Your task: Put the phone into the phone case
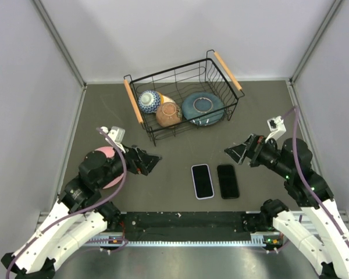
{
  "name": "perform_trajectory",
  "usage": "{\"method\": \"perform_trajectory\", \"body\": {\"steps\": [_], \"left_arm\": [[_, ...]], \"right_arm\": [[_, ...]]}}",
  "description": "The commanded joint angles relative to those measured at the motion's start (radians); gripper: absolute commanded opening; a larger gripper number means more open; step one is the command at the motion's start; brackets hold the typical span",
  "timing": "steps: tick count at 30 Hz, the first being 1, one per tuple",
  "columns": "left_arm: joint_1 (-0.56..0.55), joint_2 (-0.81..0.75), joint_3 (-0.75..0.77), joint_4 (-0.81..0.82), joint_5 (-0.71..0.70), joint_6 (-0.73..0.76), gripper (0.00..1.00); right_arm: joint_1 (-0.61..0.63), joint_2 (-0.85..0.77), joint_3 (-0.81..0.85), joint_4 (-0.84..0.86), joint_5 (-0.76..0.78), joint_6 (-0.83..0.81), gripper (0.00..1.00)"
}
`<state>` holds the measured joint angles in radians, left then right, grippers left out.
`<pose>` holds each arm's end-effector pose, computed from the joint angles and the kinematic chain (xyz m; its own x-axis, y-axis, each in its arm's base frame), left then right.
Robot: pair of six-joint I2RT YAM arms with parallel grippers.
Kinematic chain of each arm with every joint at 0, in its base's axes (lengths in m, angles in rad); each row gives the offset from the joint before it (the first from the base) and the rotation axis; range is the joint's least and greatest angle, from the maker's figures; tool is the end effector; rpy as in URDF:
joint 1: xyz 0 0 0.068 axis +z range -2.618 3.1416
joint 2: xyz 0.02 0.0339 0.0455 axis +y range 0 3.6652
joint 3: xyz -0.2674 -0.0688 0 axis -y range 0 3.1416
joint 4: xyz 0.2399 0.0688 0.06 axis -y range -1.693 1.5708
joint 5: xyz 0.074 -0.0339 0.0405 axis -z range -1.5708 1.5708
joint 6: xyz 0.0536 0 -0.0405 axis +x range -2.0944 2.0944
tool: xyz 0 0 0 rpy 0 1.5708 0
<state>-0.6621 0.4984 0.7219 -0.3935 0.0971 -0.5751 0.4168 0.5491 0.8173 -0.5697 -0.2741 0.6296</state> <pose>0.1003 -0.0848 0.3315 -0.4858 -0.3077 -0.8181 0.5041 0.6660 -0.5498 0.1105 0.0648 0.3372 -0.5881 0.3595 -0.7245 -0.3461 0.6977 0.6272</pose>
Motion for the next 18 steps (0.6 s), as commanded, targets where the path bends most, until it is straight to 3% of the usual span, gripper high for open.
{"method": "perform_trajectory", "body": {"steps": [1,8,18], "left_arm": [[-0.001,-0.061,0.016,0.002,0.015,-0.005,0.99],[-0.001,-0.181,-0.059,0.082,0.018,0.000,0.99],[-0.001,-0.189,-0.052,0.036,-0.008,0.012,0.99]], "right_arm": [[0.005,-0.037,-0.018,0.007,-0.014,0.042,0.99],[0.005,-0.054,-0.073,0.062,-0.097,0.088,0.99],[0.007,-0.081,-0.109,0.116,-0.111,0.088,0.99]]}}
